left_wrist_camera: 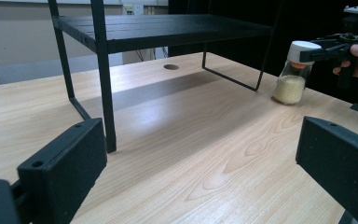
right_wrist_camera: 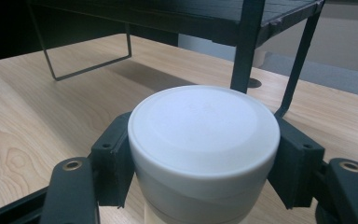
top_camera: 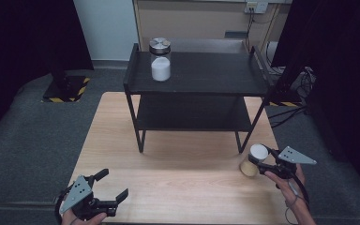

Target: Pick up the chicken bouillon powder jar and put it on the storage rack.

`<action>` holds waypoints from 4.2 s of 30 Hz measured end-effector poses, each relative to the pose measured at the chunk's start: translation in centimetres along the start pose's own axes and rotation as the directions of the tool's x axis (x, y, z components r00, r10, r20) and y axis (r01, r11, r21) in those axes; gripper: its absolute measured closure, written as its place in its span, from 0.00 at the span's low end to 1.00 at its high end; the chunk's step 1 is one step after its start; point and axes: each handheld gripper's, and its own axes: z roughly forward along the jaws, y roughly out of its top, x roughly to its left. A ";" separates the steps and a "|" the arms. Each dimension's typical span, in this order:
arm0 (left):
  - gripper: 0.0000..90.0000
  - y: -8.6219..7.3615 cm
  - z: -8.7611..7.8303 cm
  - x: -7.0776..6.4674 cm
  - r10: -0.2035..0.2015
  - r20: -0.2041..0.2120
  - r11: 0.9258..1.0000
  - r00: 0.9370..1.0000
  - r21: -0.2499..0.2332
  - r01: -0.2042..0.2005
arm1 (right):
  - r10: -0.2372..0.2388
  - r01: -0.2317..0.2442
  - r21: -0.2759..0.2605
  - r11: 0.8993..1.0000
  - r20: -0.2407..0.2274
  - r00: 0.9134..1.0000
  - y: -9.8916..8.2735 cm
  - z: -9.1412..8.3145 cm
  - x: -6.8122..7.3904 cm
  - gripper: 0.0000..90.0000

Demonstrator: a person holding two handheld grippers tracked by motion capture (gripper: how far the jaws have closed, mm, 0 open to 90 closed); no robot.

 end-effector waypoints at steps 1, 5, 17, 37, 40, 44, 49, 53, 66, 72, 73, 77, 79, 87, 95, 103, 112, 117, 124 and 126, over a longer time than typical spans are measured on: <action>0.01 0.0 0.0 0.0 0.001 -0.001 1.000 1.000 0.000 -0.001 | -0.001 0.001 0.008 1.000 -0.003 1.000 0.2 0.0 0.0 0.37; 0.01 0.0 -0.2 0.0 0.001 -0.003 1.000 1.000 -0.008 -0.001 | -0.008 0.008 0.019 1.000 -0.014 1.000 0.7 -0.1 0.0 0.37; 0.01 0.1 -0.3 0.0 0.007 0.003 1.000 1.000 -0.015 -0.007 | -0.039 0.039 0.000 0.999 -0.119 0.992 4.6 -1.3 0.1 0.37; 0.01 0.1 -0.5 0.0 0.005 0.002 1.000 1.000 -0.026 -0.004 | -0.068 0.065 -0.019 0.998 -0.305 0.950 14.4 -1.8 0.3 0.37; 0.01 0.1 -0.5 0.0 0.004 0.002 1.000 1.000 -0.026 -0.004 | -0.074 0.068 -0.030 0.997 -0.325 0.943 15.8 -2.0 0.2 0.37; 0.01 0.1 -0.5 0.0 0.004 0.002 1.000 1.000 -0.026 -0.004 | -0.081 0.069 -0.045 0.997 -0.341 0.937 17.8 -2.2 0.4 0.37; 0.01 0.1 -0.4 0.0 0.005 0.004 1.000 1.000 -0.025 -0.005 | -0.091 0.076 -0.057 0.995 -0.352 0.932 19.9 -2.2 0.6 0.37; 0.01 0.1 -0.4 0.0 0.003 0.004 1.000 1.000 -0.026 -0.002 | -0.100 0.081 -0.069 0.994 -0.351 0.931 21.9 -2.2 0.7 0.37; 0.01 0.1 -0.6 0.3 -0.003 0.007 0.999 1.000 -0.032 0.003 | -0.111 0.078 -0.102 0.992 -0.377 0.920 27.9 -1.6 0.5 0.37; 0.01 0.1 -0.6 0.4 -0.003 0.011 1.000 1.000 -0.031 0.003 | -0.106 0.075 -0.096 0.993 -0.381 0.918 29.8 -1.0 0.5 0.37; 0.01 0.1 -0.6 0.4 -0.004 0.011 0.999 1.000 -0.033 0.004 | -0.105 0.074 -0.096 0.993 -0.382 0.918 30.2 -0.9 0.5 0.37; 0.01 0.1 -0.6 0.4 -0.007 0.011 0.999 1.000 -0.035 0.007 | -0.102 0.071 -0.094 0.993 -0.381 0.919 31.5 -0.3 0.3 0.37; 0.01 0.1 -0.7 0.5 -0.008 0.010 0.999 1.000 -0.036 0.008 | -0.104 0.074 -0.093 0.993 -0.378 0.920 32.2 0.0 0.3 0.37; 0.01 0.0 -0.7 0.5 -0.010 0.013 0.999 1.000 -0.038 0.011 | -0.094 0.068 -0.087 0.994 -0.349 0.932 33.9 1.2 -0.1 0.37; 0.01 0.1 -0.7 0.5 -0.010 0.015 0.999 1.000 -0.036 0.011 | -0.069 0.047 -0.082 0.996 -0.291 0.954 35.4 2.3 -1.0 0.37; 0.01 0.1 -0.7 0.4 -0.009 0.012 0.999 1.000 -0.032 0.010 | -0.068 0.056 -0.064 0.996 -0.202 0.977 37.1 3.5 -1.5 0.37; 0.01 0.0 -0.7 0.5 -0.012 0.013 0.999 1.000 -0.032 0.013 | -0.063 0.057 -0.053 0.997 -0.113 0.992 37.8 5.4 -1.9 0.37; 0.01 0.1 -0.7 0.6 -0.014 0.017 0.999 1.000 -0.035 0.014 | -0.052 0.051 -0.024 0.998 -0.073 0.996 37.8 6.8 -2.0 0.37; 0.01 0.1 -0.7 0.6 -0.011 0.022 0.999 1.000 -0.034 0.011 | -0.028 0.027 -0.008 1.000 -0.061 0.998 37.0 8.1 -2.3 0.37; 0.01 0.1 -0.7 0.6 -0.011 0.023 0.999 1.000 -0.033 0.011 | -0.021 0.021 -0.002 1.000 -0.065 0.998 36.9 8.2 -2.4 0.37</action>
